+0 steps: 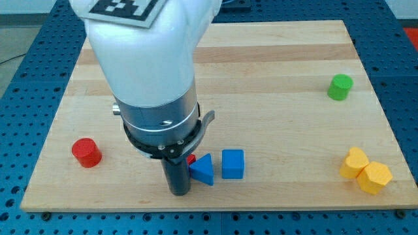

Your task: Move red circle into red star

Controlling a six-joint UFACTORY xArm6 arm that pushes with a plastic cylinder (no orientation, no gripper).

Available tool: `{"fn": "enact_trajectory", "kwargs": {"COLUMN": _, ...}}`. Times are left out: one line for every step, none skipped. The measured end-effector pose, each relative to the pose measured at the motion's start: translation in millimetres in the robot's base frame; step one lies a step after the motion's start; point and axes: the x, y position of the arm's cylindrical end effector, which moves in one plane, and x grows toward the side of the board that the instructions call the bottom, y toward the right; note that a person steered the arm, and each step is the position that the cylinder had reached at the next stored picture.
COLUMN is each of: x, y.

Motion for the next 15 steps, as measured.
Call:
{"fn": "enact_trajectory", "kwargs": {"x": 18, "y": -33}}
{"fn": "enact_trajectory", "kwargs": {"x": 9, "y": -109}}
{"fn": "enact_trajectory", "kwargs": {"x": 6, "y": -211}}
{"fn": "enact_trajectory", "kwargs": {"x": -15, "y": -245}}
{"fn": "enact_trajectory", "kwargs": {"x": -68, "y": -226}}
{"fn": "enact_trajectory", "kwargs": {"x": -105, "y": -203}}
{"fn": "enact_trajectory", "kwargs": {"x": -80, "y": -182}}
{"fn": "enact_trajectory", "kwargs": {"x": -72, "y": -187}}
{"fn": "enact_trajectory", "kwargs": {"x": -64, "y": -171}}
{"fn": "enact_trajectory", "kwargs": {"x": -49, "y": -147}}
{"fn": "enact_trajectory", "kwargs": {"x": -41, "y": -137}}
{"fn": "enact_trajectory", "kwargs": {"x": -32, "y": -185}}
{"fn": "enact_trajectory", "kwargs": {"x": -16, "y": -172}}
{"fn": "enact_trajectory", "kwargs": {"x": -20, "y": -142}}
{"fn": "enact_trajectory", "kwargs": {"x": -28, "y": -116}}
